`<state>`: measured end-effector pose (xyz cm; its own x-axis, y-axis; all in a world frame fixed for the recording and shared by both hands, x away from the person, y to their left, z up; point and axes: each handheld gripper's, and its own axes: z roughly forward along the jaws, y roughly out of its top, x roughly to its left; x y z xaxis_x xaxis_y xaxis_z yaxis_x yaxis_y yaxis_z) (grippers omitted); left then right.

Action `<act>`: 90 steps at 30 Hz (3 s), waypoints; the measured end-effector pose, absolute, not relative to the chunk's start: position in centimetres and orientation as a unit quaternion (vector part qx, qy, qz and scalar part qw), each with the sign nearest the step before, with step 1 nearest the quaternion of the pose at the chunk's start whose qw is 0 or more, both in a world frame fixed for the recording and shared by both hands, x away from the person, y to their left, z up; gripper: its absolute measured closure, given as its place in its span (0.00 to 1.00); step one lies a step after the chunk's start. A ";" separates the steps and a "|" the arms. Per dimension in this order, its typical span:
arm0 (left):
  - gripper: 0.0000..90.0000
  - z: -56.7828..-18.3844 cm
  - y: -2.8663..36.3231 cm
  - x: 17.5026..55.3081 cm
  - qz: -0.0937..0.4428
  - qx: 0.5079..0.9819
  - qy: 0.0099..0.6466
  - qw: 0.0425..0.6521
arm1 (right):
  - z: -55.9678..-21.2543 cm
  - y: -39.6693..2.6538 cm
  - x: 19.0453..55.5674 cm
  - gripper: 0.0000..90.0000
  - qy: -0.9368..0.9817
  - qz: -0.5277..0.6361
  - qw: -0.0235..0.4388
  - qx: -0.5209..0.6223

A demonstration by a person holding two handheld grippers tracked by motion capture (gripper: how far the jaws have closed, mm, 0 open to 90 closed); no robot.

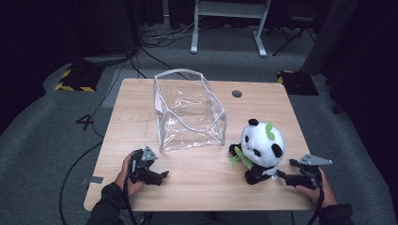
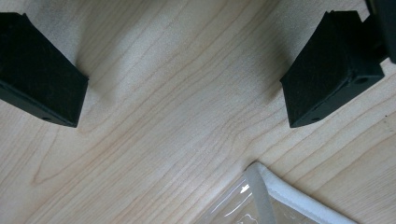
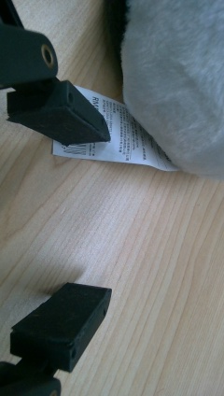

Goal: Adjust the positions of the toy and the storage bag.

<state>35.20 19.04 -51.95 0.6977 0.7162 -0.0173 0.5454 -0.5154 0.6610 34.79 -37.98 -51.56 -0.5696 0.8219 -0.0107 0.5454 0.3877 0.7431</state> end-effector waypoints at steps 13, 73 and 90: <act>0.00 -51.9 19.4 35.2 0.130 0.860 0.368 0.327 | -51.5 -38.0 34.8 0.23 0.811 0.358 0.193 0.421; 0.01 -51.9 19.6 35.0 0.130 0.861 0.366 0.328 | -39.5 -33.5 30.2 0.21 0.764 0.464 0.285 0.345; 0.01 -51.9 19.6 35.0 0.130 0.861 0.367 0.328 | -36.1 -31.0 29.7 0.20 0.768 0.482 0.289 0.308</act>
<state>35.04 19.62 -51.94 0.6962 0.7176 -0.0160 0.5467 -0.5157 0.6597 29.66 -31.04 -36.14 -0.6437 0.7512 -0.1462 0.1950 0.3457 0.9179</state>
